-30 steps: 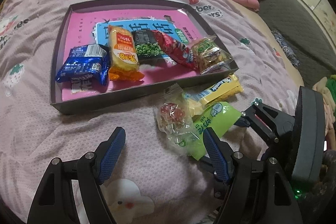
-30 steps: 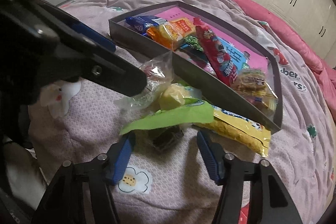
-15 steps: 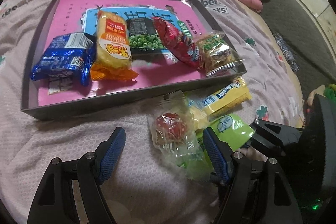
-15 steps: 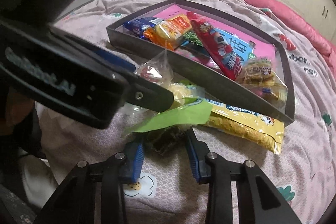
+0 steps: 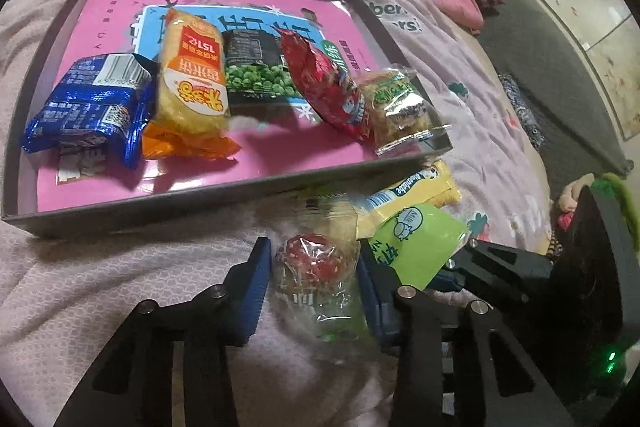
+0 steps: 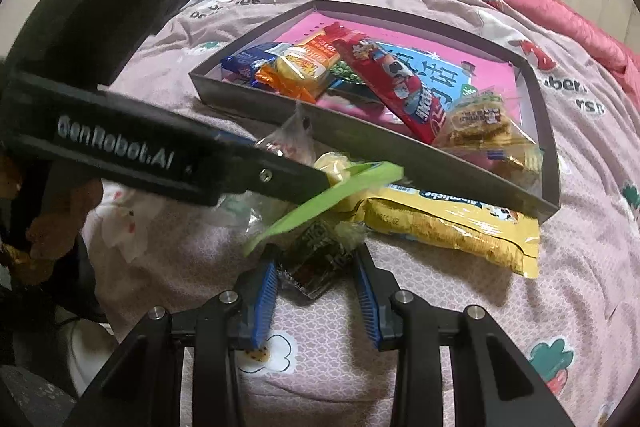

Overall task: Organize snacks
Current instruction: 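Grasp the clear red-candy bag with the left tool while the right tool grasps the green-leaf pack, then carry the candy bag into the tray with the left tool while the right tool carries its pack there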

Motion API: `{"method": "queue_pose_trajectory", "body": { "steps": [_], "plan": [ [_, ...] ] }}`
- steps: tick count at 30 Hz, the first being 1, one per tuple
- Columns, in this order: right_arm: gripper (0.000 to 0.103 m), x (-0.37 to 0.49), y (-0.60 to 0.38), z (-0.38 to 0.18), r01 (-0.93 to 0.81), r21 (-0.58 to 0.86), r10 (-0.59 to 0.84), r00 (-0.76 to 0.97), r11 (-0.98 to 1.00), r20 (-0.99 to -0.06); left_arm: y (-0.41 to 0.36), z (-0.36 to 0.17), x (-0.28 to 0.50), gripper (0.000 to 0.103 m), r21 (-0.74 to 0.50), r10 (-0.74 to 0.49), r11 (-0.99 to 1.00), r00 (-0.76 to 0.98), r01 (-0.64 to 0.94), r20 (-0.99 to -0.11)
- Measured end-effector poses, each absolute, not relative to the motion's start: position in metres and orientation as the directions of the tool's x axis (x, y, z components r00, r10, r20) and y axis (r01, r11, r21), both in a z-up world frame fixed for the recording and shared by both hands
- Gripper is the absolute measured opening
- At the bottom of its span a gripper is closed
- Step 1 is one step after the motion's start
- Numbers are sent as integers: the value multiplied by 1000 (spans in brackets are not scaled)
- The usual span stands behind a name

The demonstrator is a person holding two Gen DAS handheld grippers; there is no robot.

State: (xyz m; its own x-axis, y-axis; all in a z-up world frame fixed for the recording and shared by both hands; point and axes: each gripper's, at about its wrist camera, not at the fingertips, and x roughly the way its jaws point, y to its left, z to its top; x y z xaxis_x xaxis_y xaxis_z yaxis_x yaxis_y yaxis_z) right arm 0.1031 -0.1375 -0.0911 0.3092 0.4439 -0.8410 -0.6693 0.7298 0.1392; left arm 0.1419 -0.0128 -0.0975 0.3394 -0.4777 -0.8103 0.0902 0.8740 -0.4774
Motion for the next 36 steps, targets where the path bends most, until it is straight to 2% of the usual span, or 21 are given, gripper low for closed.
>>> {"method": "queue_pose_trajectory", "body": {
  "steps": [13, 36],
  "plan": [
    [37, 107, -165, -69, -590, 175, 475, 403, 789, -782, 9, -79, 122, 39, -479, -468, 875, 376, 71, -799],
    [37, 102, -195, -18, -520, 184, 511, 603, 834, -612, 19, 4, 98, 39, -339, -331, 935, 593, 102, -734]
  ]
}}
